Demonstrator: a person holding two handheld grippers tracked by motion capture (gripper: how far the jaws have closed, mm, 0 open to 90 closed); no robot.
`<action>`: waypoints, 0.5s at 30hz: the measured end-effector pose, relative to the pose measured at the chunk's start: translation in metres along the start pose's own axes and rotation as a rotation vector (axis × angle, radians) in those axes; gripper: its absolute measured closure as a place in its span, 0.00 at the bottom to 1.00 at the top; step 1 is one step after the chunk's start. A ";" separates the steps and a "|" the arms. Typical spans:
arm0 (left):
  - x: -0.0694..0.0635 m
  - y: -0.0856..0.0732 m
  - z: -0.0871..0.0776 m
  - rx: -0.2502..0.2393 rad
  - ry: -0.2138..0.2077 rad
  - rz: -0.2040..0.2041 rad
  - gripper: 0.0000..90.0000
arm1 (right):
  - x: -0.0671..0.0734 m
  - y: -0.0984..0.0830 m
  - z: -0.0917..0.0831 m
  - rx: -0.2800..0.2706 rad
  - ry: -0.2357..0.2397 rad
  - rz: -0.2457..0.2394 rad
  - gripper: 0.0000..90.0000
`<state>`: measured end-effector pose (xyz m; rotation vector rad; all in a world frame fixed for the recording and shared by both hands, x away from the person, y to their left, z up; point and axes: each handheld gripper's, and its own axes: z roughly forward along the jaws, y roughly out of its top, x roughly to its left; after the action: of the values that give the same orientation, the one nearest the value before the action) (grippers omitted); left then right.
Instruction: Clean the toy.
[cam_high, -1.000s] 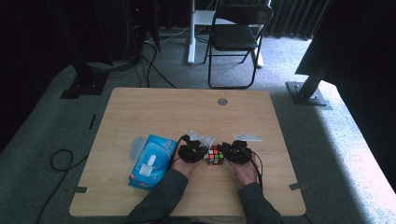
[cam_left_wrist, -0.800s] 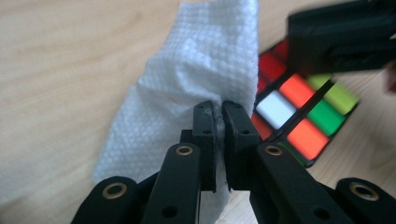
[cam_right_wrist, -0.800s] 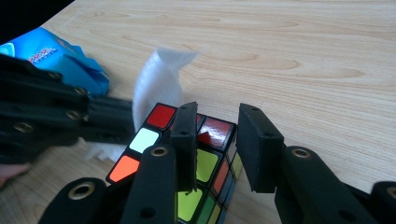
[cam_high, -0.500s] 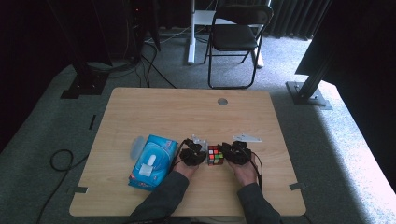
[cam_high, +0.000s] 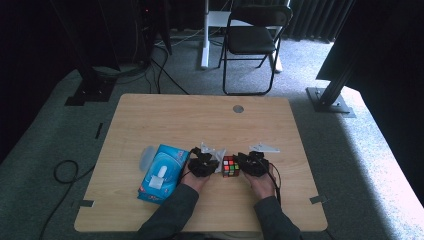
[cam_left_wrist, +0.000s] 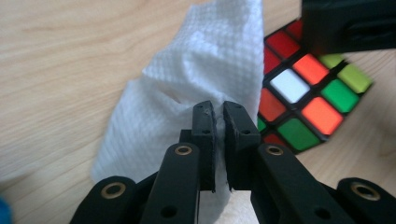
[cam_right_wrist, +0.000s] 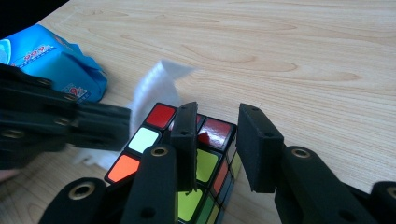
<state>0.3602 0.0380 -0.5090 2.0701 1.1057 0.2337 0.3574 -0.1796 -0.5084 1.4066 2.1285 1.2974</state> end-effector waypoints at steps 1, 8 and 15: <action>-0.001 0.001 -0.004 -0.010 -0.005 0.003 0.93 | 0.000 0.000 0.000 0.000 0.000 0.000 0.76; -0.012 0.005 -0.013 -0.032 -0.045 0.031 0.93 | 0.000 0.000 0.000 0.000 0.000 -0.001 0.76; -0.011 0.004 -0.006 -0.007 -0.055 0.011 0.93 | 0.000 0.000 0.000 0.000 0.003 -0.001 0.76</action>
<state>0.3535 0.0314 -0.5003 2.0646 1.0600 0.1849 0.3576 -0.1799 -0.5085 1.4043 2.1305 1.3003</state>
